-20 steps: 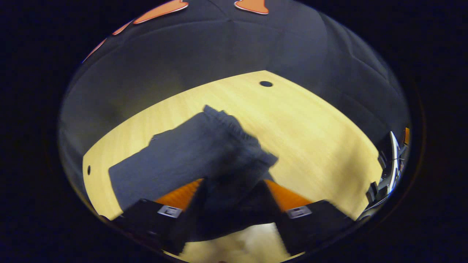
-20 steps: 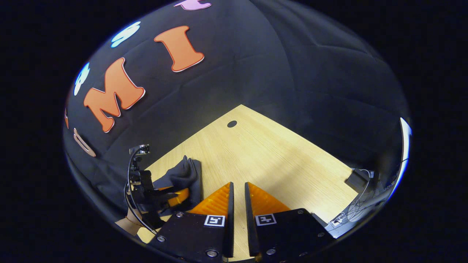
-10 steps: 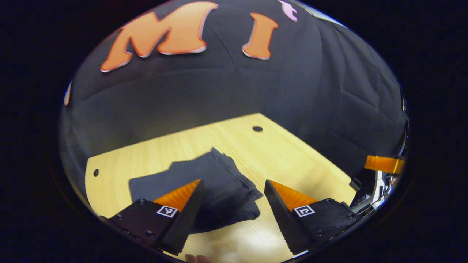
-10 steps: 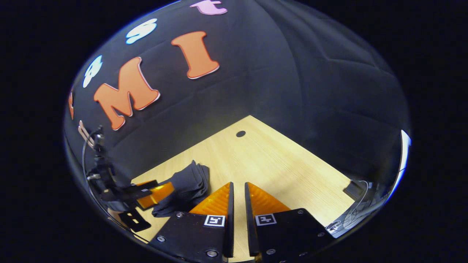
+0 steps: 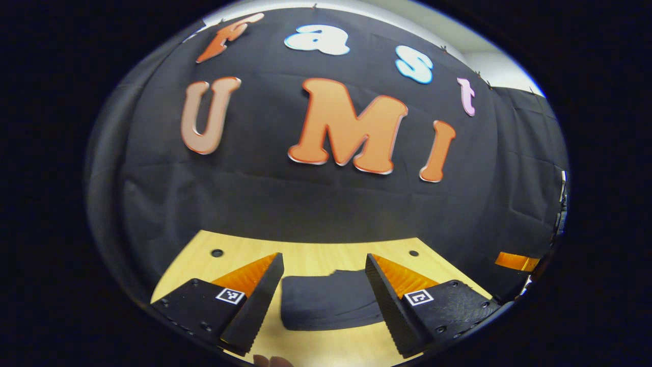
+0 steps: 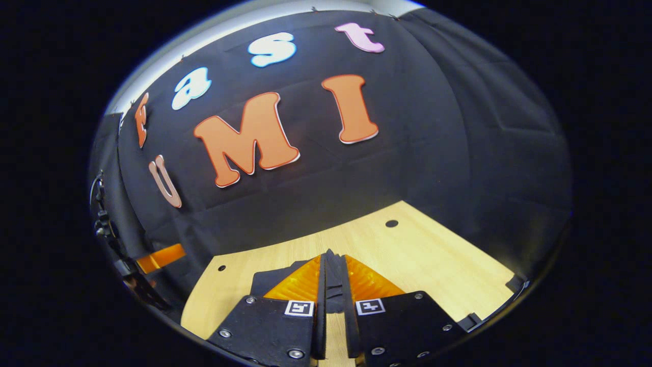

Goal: Grasp the waist and the cuffs of the jeans and fold them to make the two legs overlap; first hold the waist and fold one-third of the jeans toward the cuffs, then hold the cuffs and fold the remaining one-third in the same direction to finish folding.

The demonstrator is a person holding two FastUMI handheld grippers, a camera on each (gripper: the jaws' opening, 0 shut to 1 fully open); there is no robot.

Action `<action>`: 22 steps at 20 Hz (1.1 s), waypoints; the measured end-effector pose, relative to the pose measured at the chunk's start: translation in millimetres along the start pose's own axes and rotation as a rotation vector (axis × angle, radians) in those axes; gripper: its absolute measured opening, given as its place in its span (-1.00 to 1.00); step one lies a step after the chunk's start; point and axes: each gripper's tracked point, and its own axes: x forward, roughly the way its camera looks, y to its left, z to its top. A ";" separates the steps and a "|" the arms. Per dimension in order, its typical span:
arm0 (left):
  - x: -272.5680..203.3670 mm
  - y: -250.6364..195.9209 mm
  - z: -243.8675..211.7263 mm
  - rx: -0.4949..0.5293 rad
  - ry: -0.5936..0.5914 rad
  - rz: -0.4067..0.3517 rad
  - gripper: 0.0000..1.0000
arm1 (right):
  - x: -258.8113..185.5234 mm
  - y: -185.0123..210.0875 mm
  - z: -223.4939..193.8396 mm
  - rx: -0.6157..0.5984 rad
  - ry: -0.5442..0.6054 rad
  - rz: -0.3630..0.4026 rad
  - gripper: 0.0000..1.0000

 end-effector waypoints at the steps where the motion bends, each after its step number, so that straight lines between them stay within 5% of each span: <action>1: -3.8 19.1 5.4 0.002 -0.020 0.028 0.95 | -3.9 12.9 -0.3 -0.013 -0.004 0.021 -0.68; 9: -86.5 135.9 29.5 -0.044 -0.097 0.168 0.95 | -23.7 48.3 20.7 -0.046 -0.062 0.063 -0.68; 22: -102.6 117.4 34.8 -0.019 -0.100 0.149 0.95 | -23.9 72.1 -2.8 -0.082 -0.011 0.121 -0.68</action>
